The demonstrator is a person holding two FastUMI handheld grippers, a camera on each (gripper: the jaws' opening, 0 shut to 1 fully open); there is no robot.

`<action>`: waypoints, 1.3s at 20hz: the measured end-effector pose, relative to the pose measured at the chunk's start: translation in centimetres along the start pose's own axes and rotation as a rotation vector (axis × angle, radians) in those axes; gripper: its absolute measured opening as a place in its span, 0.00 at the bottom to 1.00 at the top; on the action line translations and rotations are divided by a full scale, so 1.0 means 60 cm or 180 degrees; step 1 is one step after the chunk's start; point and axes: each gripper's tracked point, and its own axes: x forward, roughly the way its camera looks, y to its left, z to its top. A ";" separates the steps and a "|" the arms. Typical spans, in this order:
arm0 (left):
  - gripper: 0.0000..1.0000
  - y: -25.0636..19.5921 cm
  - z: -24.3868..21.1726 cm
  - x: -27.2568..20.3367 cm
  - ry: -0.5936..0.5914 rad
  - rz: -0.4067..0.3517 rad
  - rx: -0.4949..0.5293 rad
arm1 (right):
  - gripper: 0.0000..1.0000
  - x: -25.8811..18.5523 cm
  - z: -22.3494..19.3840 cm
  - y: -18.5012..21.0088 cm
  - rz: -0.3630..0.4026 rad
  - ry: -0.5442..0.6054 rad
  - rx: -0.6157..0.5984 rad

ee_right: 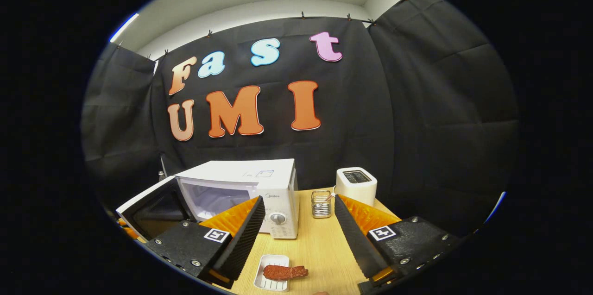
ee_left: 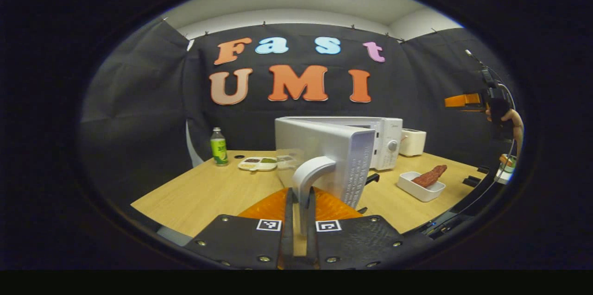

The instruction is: Open the microwave oven with the left hand, put the food in, and close the microwave oven.

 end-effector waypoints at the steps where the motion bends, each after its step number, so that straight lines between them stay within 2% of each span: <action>1: 0.12 0.021 0.006 -0.008 -0.0042 0.0071 0.0007 | 0.94 0.000 -0.005 0.004 0.0015 0.0018 0.0013; 3: 0.12 0.070 0.011 -0.020 -0.0094 0.0265 0.0008 | 0.94 0.003 -0.017 0.008 0.0021 0.0055 0.0055; 4: 0.17 0.097 0.007 -0.026 -0.0069 0.0348 -0.0027 | 0.94 0.003 -0.023 0.010 0.0017 0.0077 0.0087; 5: 0.27 0.114 0.007 -0.031 -0.0067 0.0395 -0.0097 | 0.94 0.005 -0.030 0.010 0.0015 0.0100 0.0123; 6: 0.31 0.132 0.007 -0.039 -0.0072 0.0445 -0.0167 | 0.94 0.009 -0.041 0.011 0.0010 0.0138 0.0156; 7: 0.41 0.152 0.011 -0.047 -0.0086 0.0517 -0.0201 | 0.94 0.012 -0.052 0.009 -0.0001 0.0185 0.0190; 11: 0.49 0.229 0.029 -0.067 -0.0208 0.0829 -0.0165 | 0.94 0.018 -0.107 -0.001 -0.0080 0.0393 0.0418; 12: 0.54 0.245 0.035 -0.073 -0.0239 0.0896 -0.0177 | 0.94 0.019 -0.125 -0.004 -0.0091 0.0461 0.0500; 13: 0.73 0.258 0.041 -0.073 -0.0263 0.0935 -0.0198 | 0.94 0.020 -0.143 -0.005 -0.0098 0.0533 0.0594; 16: 0.79 0.290 0.043 -0.077 -0.0302 0.1080 -0.0269 | 0.95 0.022 -0.190 -0.007 -0.0110 0.0702 0.0954; 17: 0.90 0.295 0.042 -0.075 -0.0294 0.1085 -0.0287 | 0.95 0.021 -0.203 -0.008 -0.0119 0.0737 0.1087; 26: 0.90 0.305 0.025 -0.046 -0.0182 0.0962 -0.0339 | 0.94 0.024 -0.312 -0.017 -0.0298 0.0966 0.1939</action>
